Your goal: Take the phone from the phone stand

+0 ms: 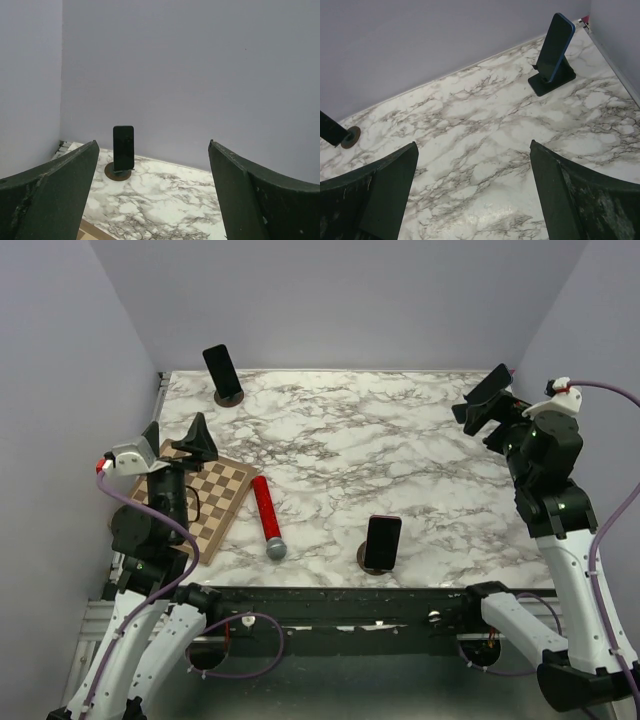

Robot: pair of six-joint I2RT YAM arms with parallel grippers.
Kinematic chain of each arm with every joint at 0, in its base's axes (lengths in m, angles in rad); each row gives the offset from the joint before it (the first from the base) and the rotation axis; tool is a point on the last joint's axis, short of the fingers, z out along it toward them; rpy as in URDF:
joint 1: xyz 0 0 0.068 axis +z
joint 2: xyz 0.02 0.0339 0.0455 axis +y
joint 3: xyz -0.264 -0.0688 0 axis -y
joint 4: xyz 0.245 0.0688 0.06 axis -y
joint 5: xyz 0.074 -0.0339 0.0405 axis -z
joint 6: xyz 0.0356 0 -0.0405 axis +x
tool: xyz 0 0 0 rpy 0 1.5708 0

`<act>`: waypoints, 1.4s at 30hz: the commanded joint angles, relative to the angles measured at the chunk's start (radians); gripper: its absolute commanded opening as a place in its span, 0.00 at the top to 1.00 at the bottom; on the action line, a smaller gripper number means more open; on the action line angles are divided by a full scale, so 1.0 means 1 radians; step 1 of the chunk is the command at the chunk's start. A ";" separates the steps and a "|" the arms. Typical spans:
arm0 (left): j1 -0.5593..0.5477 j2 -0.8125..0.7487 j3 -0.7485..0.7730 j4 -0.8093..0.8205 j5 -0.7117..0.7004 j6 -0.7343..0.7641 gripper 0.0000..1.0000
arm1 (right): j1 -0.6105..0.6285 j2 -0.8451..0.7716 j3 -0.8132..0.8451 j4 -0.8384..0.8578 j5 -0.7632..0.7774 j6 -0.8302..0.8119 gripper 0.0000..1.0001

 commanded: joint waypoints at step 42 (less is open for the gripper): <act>-0.018 0.034 0.016 -0.021 0.138 -0.013 0.01 | 0.548 0.269 -0.028 -0.333 0.026 0.194 0.00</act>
